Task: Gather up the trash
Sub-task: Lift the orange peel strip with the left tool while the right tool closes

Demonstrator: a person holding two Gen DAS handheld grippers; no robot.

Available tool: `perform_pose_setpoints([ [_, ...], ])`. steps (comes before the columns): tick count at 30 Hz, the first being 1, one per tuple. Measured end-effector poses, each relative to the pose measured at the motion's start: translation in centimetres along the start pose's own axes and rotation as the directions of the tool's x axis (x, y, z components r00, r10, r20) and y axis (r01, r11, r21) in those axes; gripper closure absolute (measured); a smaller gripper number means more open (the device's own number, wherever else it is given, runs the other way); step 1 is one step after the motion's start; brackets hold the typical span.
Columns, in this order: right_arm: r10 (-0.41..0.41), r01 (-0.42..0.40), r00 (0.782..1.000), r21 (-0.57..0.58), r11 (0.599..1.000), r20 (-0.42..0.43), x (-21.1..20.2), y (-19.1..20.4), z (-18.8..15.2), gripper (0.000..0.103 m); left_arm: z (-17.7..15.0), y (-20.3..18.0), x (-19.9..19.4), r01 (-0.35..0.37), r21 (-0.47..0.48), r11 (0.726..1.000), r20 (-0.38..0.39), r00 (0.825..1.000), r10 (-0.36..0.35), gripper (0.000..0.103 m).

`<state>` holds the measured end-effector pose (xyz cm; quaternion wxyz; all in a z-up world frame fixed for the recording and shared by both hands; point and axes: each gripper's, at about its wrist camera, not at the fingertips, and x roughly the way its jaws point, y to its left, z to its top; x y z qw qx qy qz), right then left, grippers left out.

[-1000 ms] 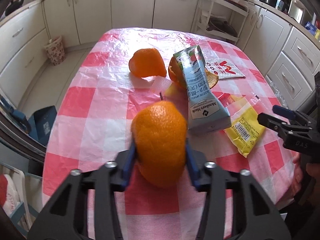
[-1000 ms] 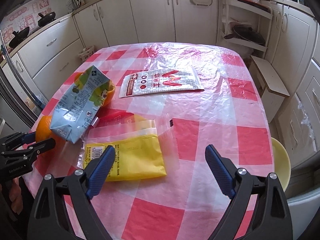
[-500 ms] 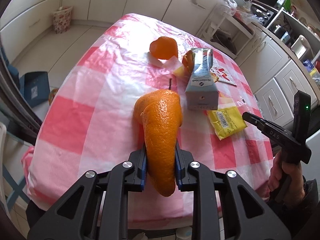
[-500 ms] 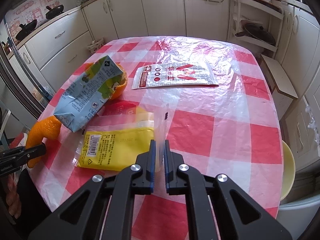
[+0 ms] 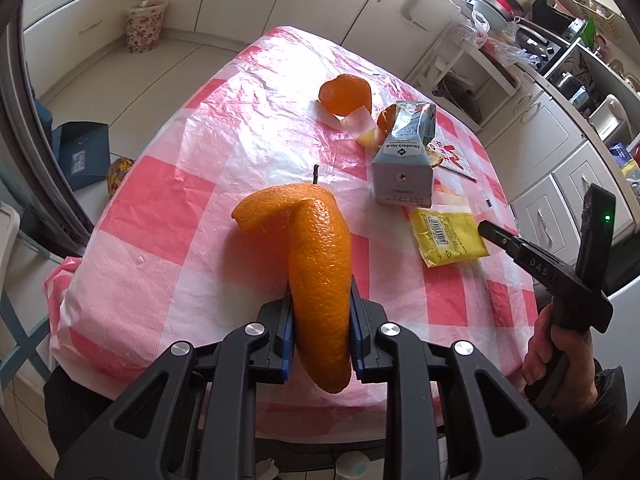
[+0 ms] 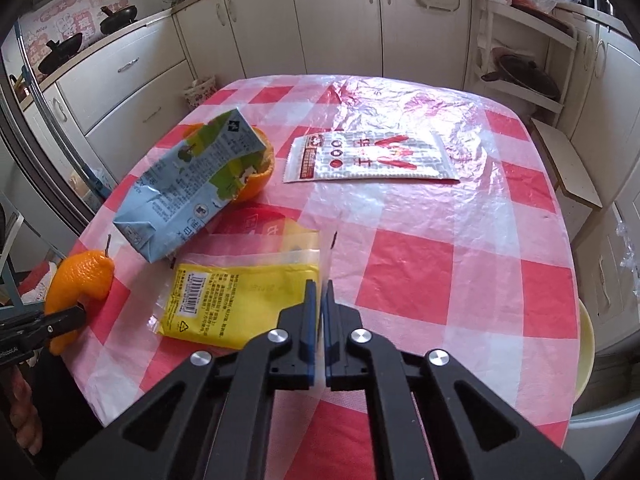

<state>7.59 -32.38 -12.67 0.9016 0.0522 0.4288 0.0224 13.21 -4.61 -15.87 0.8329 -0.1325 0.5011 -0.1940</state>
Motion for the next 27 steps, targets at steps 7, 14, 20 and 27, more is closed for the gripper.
perform_pose_setpoints([
  [7,0.003,-0.008,0.996,0.068,0.998,0.085,-2.7,-1.8,0.1,0.1,-0.2,-0.2,-1.1,0.008,-0.001,1.0,0.013,1.0,-0.008,0.082],
  [14,-0.004,-0.011,0.993,0.122,0.993,0.12,-3.7,-3.2,0.2,0.1,-0.5,-0.7,-1.9,0.012,0.006,1.0,0.021,1.0,-0.012,0.082],
  [20,-0.006,-0.009,0.993,0.131,0.991,0.118,-3.9,-3.5,0.0,0.1,-0.6,-1.2,-2.1,0.014,0.016,1.0,0.021,1.0,-0.014,0.082],
  [27,-0.012,-0.005,0.992,0.133,0.991,0.125,-4.2,-3.7,-0.2,0.1,-0.6,-1.3,-2.3,0.016,0.017,1.0,0.024,1.0,-0.016,0.082],
])
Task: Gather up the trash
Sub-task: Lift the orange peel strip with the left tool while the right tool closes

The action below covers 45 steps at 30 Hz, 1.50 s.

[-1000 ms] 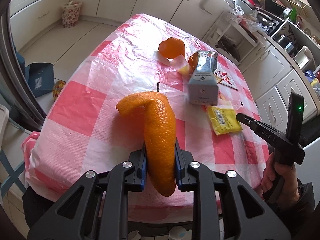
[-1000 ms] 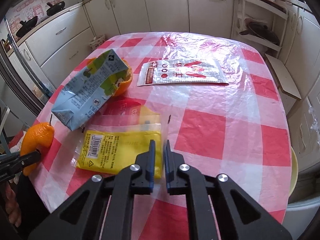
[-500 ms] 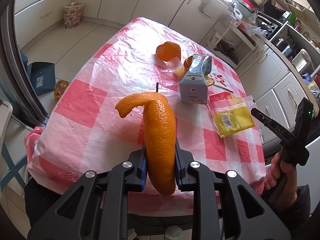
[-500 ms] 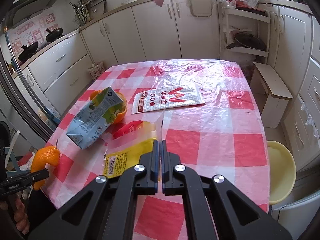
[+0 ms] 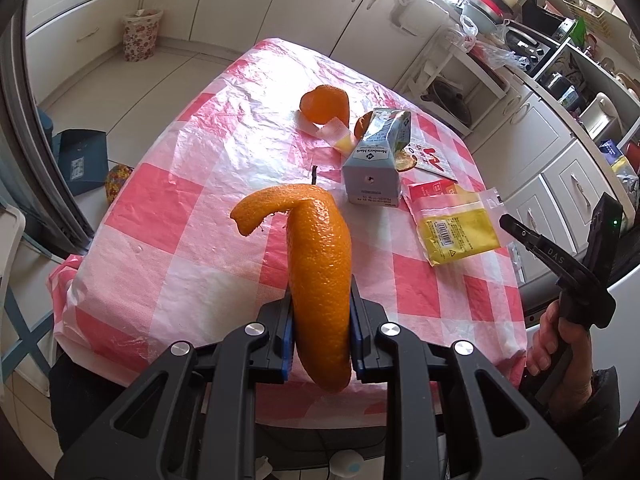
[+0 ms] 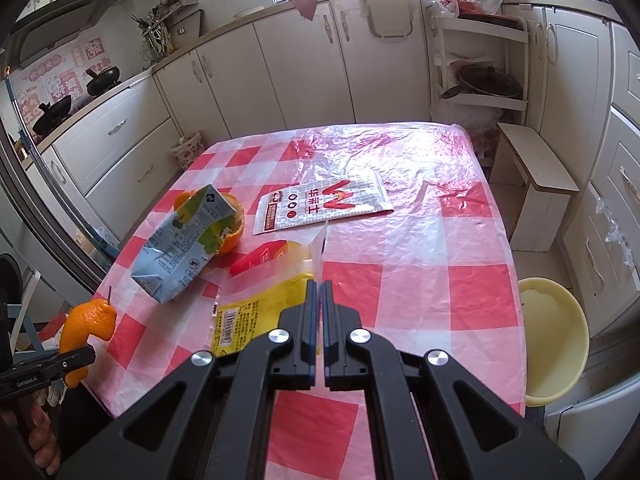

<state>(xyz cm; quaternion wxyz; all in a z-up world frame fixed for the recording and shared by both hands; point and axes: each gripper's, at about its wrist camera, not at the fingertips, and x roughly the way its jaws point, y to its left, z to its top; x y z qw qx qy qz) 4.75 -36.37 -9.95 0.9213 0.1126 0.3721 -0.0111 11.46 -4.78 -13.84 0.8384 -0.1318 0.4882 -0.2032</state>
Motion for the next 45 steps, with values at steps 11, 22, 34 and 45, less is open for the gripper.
perform_pose_setpoints([
  [11,-0.006,0.006,1.0,0.006,1.0,0.017,-0.5,-0.2,0.0,0.1,0.2,-0.2,-1.5,0.026,0.005,1.0,0.026,0.999,-0.026,0.082],
  [22,-0.008,0.005,0.996,0.033,0.999,0.09,-2.9,-1.1,0.3,0.1,0.4,-1.4,-4.3,0.061,0.025,0.998,0.069,0.996,-0.063,0.082],
  [34,-0.012,-0.003,0.988,0.105,0.995,0.151,-6.2,-4.9,-0.4,0.1,0.1,-5.6,-4.4,0.105,0.101,0.989,0.058,0.992,-0.111,0.082],
  [45,0.003,-0.001,0.997,0.021,1.0,-0.079,2.6,-1.4,0.0,0.051,-0.3,-6.4,-3.7,0.094,0.104,0.99,0.038,0.994,-0.099,0.082],
])
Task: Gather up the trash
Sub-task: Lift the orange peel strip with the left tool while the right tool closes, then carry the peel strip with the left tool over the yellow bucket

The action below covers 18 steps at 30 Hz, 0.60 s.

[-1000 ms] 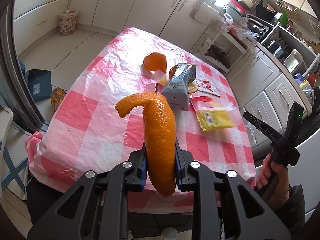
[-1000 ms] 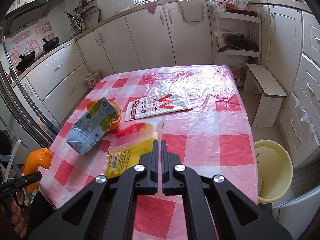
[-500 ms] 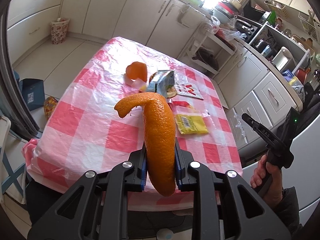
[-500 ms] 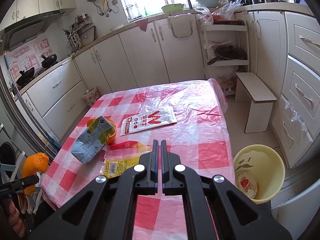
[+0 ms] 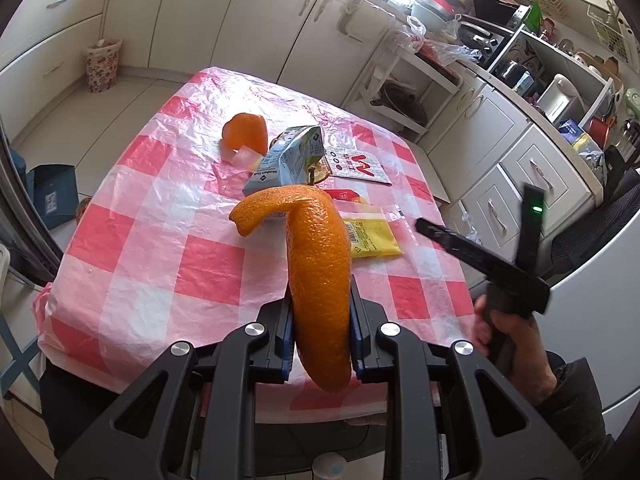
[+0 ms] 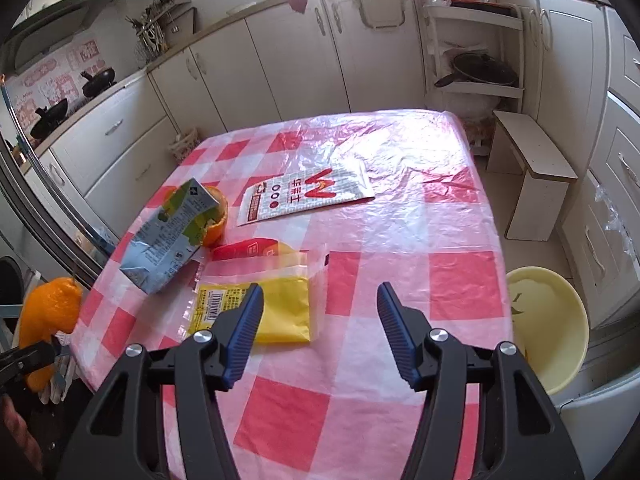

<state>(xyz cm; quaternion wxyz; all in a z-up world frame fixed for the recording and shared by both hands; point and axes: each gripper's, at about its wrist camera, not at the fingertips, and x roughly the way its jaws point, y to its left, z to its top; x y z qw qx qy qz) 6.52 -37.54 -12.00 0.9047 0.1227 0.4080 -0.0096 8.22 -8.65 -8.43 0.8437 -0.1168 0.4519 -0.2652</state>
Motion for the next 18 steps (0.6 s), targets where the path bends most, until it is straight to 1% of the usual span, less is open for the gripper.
perform_pose_setpoints([
  [1,0.005,-0.005,0.999,0.006,1.0,-0.033,1.1,0.2,0.0,0.056,0.1,0.1,-0.1,-0.002,-0.001,1.0,0.003,1.0,0.002,0.082],
  [2,0.003,-0.003,0.998,0.005,1.0,-0.07,2.2,0.5,-0.1,0.072,0.2,0.1,-0.2,-0.003,-0.001,1.0,0.005,1.0,0.003,0.082],
  [3,0.002,-0.003,0.996,-0.009,1.0,-0.093,3.0,0.9,-0.2,0.092,0.3,0.2,-0.3,-0.004,-0.002,1.0,0.007,1.0,0.004,0.082],
  [4,-0.006,0.003,0.995,-0.031,0.999,-0.095,3.2,1.3,-0.4,0.099,0.4,0.2,-0.3,-0.003,-0.002,1.0,0.009,1.0,0.003,0.082],
  [6,0.007,-0.01,0.997,-0.042,0.999,-0.074,2.2,1.4,-0.3,0.101,0.8,0.1,-0.2,0.0,0.002,1.0,0.009,1.0,0.0,0.082],
  [8,0.015,-0.015,1.0,-0.029,0.999,-0.016,-0.1,0.7,0.2,0.101,1.0,-0.2,0.1,0.01,0.006,1.0,0.005,1.0,-0.01,0.082],
  [10,0.031,-0.031,0.999,0.008,0.999,0.038,-2.6,-0.7,0.6,0.101,1.4,-0.8,0.6,0.025,0.009,1.0,-0.004,1.0,-0.025,0.082],
  [12,0.024,-0.028,0.996,0.042,0.999,0.088,-5.2,-2.4,0.9,0.101,1.6,-2.0,1.3,0.049,0.023,0.999,-0.016,0.999,-0.048,0.082],
  [15,-0.055,0.04,0.985,0.095,0.995,0.162,-9.2,-6.2,1.0,0.101,2.2,-4.8,2.8,0.103,0.06,0.993,-0.044,0.994,-0.1,0.082],
  [17,-0.143,0.119,0.97,0.126,0.985,0.195,-11.4,-9.0,1.1,0.101,2.7,-7.4,4.4,0.155,0.087,0.984,-0.072,0.986,-0.149,0.082],
  [18,-0.201,0.176,0.958,0.135,0.975,0.203,-12.4,-10.6,1.0,0.101,2.9,-8.8,5.4,0.181,0.1,0.978,-0.089,0.981,-0.173,0.082],
])
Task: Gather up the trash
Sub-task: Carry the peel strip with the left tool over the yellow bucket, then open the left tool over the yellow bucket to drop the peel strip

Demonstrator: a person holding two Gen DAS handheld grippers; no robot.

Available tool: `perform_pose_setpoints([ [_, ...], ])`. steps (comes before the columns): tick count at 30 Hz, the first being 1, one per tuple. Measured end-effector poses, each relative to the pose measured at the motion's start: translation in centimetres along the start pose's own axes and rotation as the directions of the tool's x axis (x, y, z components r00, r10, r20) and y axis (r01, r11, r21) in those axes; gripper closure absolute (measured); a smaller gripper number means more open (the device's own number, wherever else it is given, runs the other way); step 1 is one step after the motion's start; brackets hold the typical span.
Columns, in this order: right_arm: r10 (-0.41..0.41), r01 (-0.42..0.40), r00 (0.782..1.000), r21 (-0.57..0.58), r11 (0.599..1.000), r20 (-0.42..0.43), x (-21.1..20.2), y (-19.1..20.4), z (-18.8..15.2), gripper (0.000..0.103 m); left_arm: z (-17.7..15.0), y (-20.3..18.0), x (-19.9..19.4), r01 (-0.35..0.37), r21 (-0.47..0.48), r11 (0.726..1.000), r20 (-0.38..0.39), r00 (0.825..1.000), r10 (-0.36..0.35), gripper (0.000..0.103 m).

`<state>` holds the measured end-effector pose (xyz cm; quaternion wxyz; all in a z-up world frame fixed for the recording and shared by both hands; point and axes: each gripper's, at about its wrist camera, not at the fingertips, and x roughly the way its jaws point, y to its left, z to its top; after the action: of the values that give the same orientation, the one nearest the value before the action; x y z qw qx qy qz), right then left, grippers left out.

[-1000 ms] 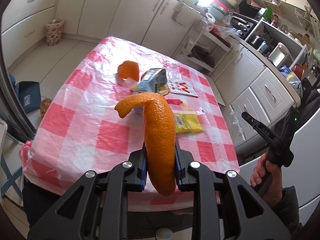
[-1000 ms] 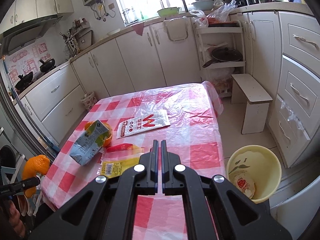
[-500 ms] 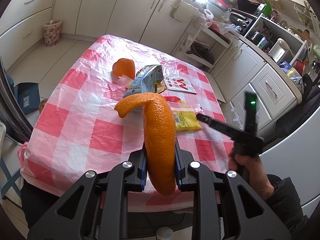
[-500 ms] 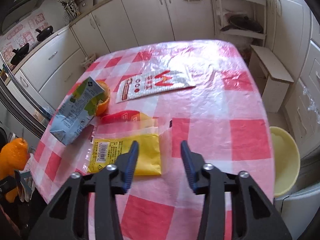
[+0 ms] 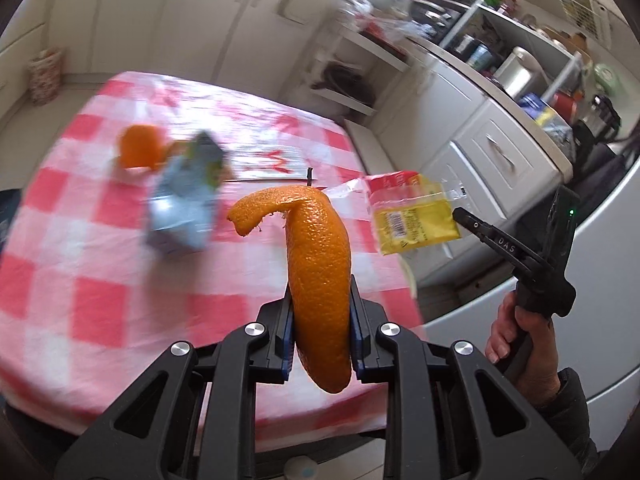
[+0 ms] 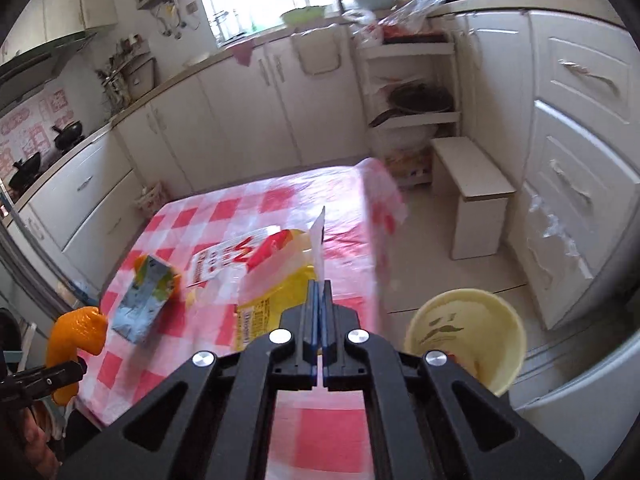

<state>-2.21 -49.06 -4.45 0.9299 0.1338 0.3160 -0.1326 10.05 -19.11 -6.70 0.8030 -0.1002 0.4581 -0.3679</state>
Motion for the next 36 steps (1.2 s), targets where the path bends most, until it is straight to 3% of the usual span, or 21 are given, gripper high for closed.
perform_pose_setpoints([
  [3,-0.16,0.16,0.987,-0.018,0.987,-0.002,-0.4,-4.2,0.1,0.101,0.9,-4.1,4.3,0.066,0.053,0.996,-0.05,0.997,-0.063,0.082],
  [7,-0.305,0.299,0.947,-0.072,0.952,-0.1,2.6,-8.0,-0.6,0.101,1.5,-8.8,10.8,0.132,0.094,0.987,-0.121,0.985,-0.12,0.082],
  [11,-0.346,0.325,0.91,-0.125,0.937,-0.23,7.7,-9.8,-1.3,0.101,2.0,-12.2,17.8,0.158,0.098,0.983,-0.198,0.971,-0.136,0.082],
  [14,-0.294,0.297,0.896,-0.042,0.954,-0.332,10.8,-12.3,-1.5,0.101,2.1,-13.8,22.8,0.144,0.094,0.985,-0.254,0.96,-0.116,0.082],
  [16,-0.236,0.286,0.899,0.087,0.954,-0.368,11.3,-14.4,-1.4,0.099,2.1,-14.5,26.3,0.126,0.073,0.989,-0.301,0.948,-0.099,0.082],
  [17,-0.212,0.28,0.909,0.151,0.948,-0.36,11.1,-15.4,-1.1,0.087,2.1,-14.7,27.7,0.118,0.065,0.991,-0.321,0.943,-0.091,0.082],
  [18,-0.213,0.287,0.917,0.185,0.94,-0.337,10.6,-16.0,-0.7,0.064,2.1,-15.0,29.1,0.106,0.057,0.993,-0.336,0.938,-0.081,0.082],
  [19,-0.227,0.298,0.924,0.205,0.932,-0.309,10.1,-16.3,-0.3,0.056,2.1,-15.3,30.2,0.095,0.055,0.994,-0.351,0.934,-0.069,0.082],
  [21,-0.221,0.286,0.939,0.241,0.927,-0.264,8.6,-16.8,0.4,0.054,1.8,-16.2,32.8,0.078,0.059,0.995,-0.395,0.917,-0.049,0.08],
  [23,-0.204,0.263,0.953,0.28,0.923,-0.223,7.6,-16.9,1.0,0.052,2.0,-17.0,34.2,0.07,0.067,0.995,-0.423,0.905,-0.035,0.071],
  [25,-0.198,0.247,0.962,0.295,0.923,-0.187,6.8,-16.8,1.5,0.05,2.3,-17.7,34.3,0.071,0.09,0.993,-0.411,0.911,-0.028,0.064],
  [28,-0.183,0.216,0.974,0.309,0.926,-0.131,6.3,-16.6,2.6,0.048,2.9,-18.0,32.9,0.087,0.092,0.992,-0.399,0.916,-0.044,0.062],
  [30,-0.194,0.214,0.976,0.3,0.93,-0.095,5.7,-16.4,3.4,0.046,3.1,-17.9,30.5,0.081,0.113,0.99,-0.361,0.932,-0.035,0.06],
  [33,-0.198,0.2,0.979,0.277,0.94,-0.036,4.9,-15.2,4.4,0.044,2.5,-17.0,24.1,0.047,0.168,0.985,-0.268,0.963,0.0,0.053],
  [36,-0.201,0.192,0.979,0.221,0.956,0.02,3.6,-12.7,5.0,0.037,1.7,-14.6,16.1,-0.025,0.186,0.982,-0.144,0.988,0.052,0.036],
])
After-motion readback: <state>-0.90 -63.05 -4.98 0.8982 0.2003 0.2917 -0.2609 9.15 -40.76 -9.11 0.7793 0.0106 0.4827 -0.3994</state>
